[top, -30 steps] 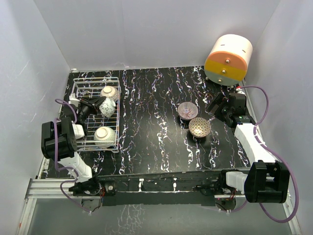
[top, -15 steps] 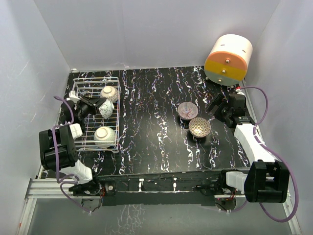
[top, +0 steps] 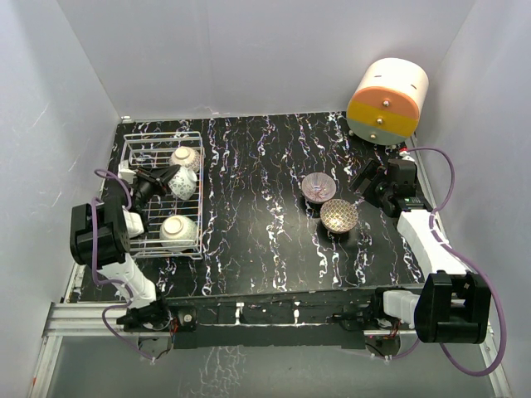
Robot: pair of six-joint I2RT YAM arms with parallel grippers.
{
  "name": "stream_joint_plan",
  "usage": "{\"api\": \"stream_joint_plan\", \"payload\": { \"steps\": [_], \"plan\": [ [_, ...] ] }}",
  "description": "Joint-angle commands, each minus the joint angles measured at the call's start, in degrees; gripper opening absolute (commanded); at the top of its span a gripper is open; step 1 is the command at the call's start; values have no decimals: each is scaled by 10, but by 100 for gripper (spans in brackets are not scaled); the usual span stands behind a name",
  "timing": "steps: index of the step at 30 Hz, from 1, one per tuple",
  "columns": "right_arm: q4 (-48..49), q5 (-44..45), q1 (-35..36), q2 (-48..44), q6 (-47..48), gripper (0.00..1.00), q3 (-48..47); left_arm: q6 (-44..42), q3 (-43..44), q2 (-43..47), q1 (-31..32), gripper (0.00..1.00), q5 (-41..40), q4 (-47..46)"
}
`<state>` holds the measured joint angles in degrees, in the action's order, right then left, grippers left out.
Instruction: Load the bowls into the dish rack
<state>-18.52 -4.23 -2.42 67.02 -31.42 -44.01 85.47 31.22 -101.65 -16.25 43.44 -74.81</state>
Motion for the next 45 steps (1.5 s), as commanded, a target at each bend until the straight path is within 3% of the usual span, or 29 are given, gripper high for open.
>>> {"api": "stream_joint_plan", "payload": {
  "steps": [1, 4, 8, 16, 25, 29, 35, 45],
  "plan": [
    [29, 11, -4, -4, 6, 99, 3, -87, -10, 0, 1, 0, -6, 205],
    [31, 11, -5, -1, 7, 98, 4, -155, 14, 34, 1, 8, -33, 340],
    [34, 9, -4, 1, 6, 98, 7, -192, 43, 46, 1, 19, -56, 440],
    [36, 11, -5, 0, 7, 98, 10, -211, 54, 34, 1, 46, -66, 482],
    [36, 8, -5, -1, 6, 98, 11, -228, 71, 43, 1, 49, -72, 506],
    [37, 7, -5, 1, 6, 98, 9, -291, 126, 64, 1, 60, -104, 613],
    [37, 4, -5, 1, 6, 98, 6, -361, 178, 85, 1, 67, -143, 720],
    [35, 4, -5, -2, 7, 98, 4, -445, 232, 101, 1, 71, -197, 827]
  ]
}}
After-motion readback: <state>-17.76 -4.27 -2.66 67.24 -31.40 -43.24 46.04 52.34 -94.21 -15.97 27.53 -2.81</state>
